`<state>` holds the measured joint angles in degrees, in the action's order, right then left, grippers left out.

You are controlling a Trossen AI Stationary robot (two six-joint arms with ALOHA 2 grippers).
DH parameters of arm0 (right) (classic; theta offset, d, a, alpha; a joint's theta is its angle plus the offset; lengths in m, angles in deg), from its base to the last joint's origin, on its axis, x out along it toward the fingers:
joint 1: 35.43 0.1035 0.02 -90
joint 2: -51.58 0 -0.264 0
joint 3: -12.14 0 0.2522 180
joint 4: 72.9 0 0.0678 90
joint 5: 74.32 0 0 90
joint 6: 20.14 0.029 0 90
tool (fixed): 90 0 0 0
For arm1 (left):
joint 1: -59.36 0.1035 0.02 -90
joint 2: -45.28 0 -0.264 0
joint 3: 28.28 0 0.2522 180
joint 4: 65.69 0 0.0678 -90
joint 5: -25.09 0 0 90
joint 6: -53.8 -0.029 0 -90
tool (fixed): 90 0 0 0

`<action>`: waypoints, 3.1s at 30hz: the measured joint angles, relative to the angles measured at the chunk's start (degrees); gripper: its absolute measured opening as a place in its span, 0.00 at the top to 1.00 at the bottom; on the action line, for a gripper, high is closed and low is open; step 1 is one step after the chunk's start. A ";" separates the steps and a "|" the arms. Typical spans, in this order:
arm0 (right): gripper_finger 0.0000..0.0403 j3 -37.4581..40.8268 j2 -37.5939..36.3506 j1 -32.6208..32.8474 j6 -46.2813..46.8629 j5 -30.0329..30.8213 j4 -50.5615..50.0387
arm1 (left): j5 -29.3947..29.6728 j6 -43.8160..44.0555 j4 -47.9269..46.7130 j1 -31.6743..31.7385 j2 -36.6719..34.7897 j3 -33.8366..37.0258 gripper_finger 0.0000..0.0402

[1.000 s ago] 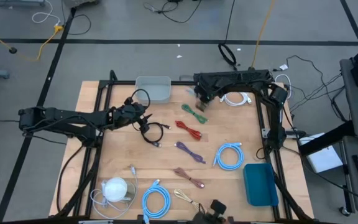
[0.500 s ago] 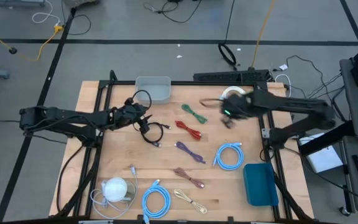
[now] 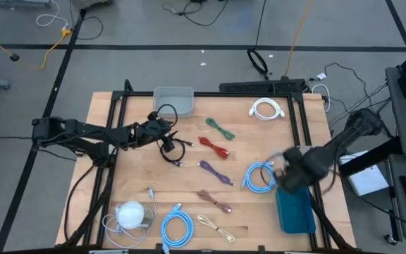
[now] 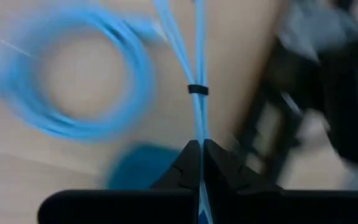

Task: Pick & Place USB Port
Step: Put the blue USB cable into the blue bin, then put the black HDMI cable into the gray bin

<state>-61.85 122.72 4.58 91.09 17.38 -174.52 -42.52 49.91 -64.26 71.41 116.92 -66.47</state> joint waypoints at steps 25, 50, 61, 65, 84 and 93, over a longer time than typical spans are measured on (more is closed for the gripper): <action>1.00 -15.45 23.88 15.53 20.38 -12.90 10.70 | -2.00 -3.40 5.47 2.92 0.41 0.00 0.48; 0.59 -15.45 23.19 12.72 13.98 -14.89 4.69 | -2.86 -3.36 4.79 2.90 0.39 -0.04 0.48; 0.49 -15.45 13.33 -1.11 -7.84 14.15 0.46 | -2.93 -3.14 4.80 2.90 0.39 -0.04 0.48; 0.50 -15.45 9.29 -7.45 -20.83 33.82 1.08 | -3.05 -3.12 4.80 2.90 0.39 -0.04 0.48; 0.49 -0.73 13.32 -47.81 -86.27 19.25 65.03 | -10.95 -0.37 5.15 0.55 0.37 -0.07 0.48; 0.49 3.22 17.83 -55.82 -90.51 26.48 63.23 | -10.40 -0.34 4.78 -3.65 0.37 -0.07 0.48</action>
<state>-58.63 140.55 -51.24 0.58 43.87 -111.29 -52.92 49.57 -59.48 67.76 117.29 -66.54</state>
